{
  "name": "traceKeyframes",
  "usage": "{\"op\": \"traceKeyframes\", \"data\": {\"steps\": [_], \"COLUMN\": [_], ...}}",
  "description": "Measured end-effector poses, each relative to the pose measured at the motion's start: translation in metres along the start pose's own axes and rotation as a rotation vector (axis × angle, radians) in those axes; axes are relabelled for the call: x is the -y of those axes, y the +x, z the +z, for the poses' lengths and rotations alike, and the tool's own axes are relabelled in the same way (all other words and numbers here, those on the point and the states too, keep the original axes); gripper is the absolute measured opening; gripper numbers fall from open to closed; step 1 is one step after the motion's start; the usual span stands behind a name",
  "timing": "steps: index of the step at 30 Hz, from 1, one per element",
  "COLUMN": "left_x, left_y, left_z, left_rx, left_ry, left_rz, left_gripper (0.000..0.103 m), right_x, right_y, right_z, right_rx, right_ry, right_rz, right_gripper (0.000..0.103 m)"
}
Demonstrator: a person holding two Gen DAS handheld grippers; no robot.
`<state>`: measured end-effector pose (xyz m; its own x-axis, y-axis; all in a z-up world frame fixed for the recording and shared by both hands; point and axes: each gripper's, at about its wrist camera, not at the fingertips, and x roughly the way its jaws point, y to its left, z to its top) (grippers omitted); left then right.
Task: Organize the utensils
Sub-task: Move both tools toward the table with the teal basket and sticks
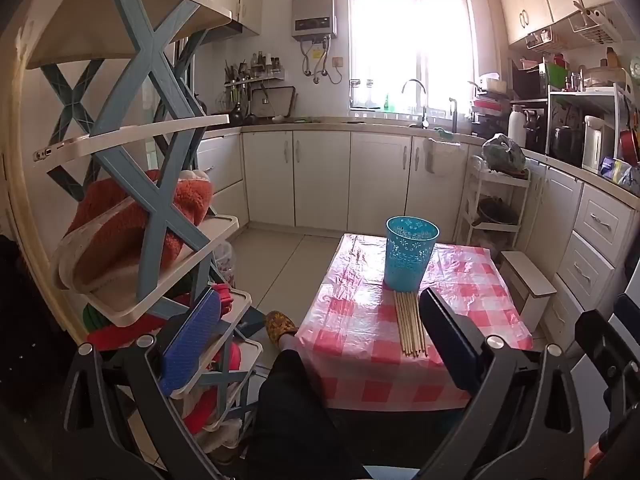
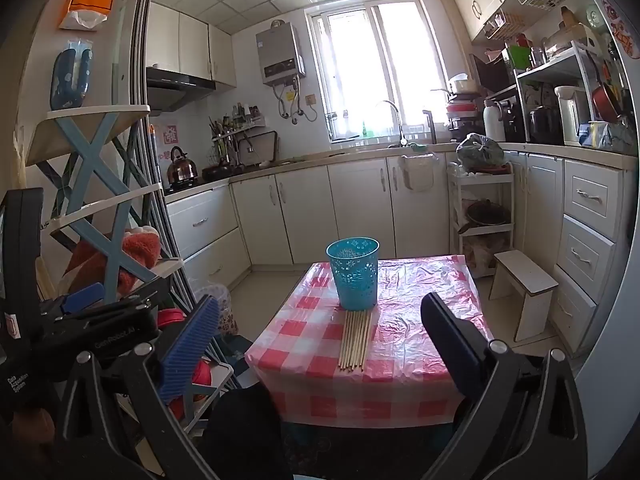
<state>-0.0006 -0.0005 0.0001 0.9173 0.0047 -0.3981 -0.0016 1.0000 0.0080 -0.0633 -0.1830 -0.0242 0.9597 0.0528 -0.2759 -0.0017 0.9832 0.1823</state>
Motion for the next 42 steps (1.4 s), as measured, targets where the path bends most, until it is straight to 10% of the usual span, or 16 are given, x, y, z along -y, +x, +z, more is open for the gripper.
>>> {"op": "traceKeyframes", "data": {"steps": [42], "left_x": [0.018], "left_y": [0.102], "left_z": [-0.003], "left_rx": [-0.144], "left_ry": [-0.008], "left_rz": [-0.054], "left_gripper": [0.095], "right_x": [0.029], "right_y": [0.092], "right_z": [-0.01], "right_rx": [-0.176], "right_ry": [0.033], "right_rz": [-0.058], "right_gripper": [0.097]}}
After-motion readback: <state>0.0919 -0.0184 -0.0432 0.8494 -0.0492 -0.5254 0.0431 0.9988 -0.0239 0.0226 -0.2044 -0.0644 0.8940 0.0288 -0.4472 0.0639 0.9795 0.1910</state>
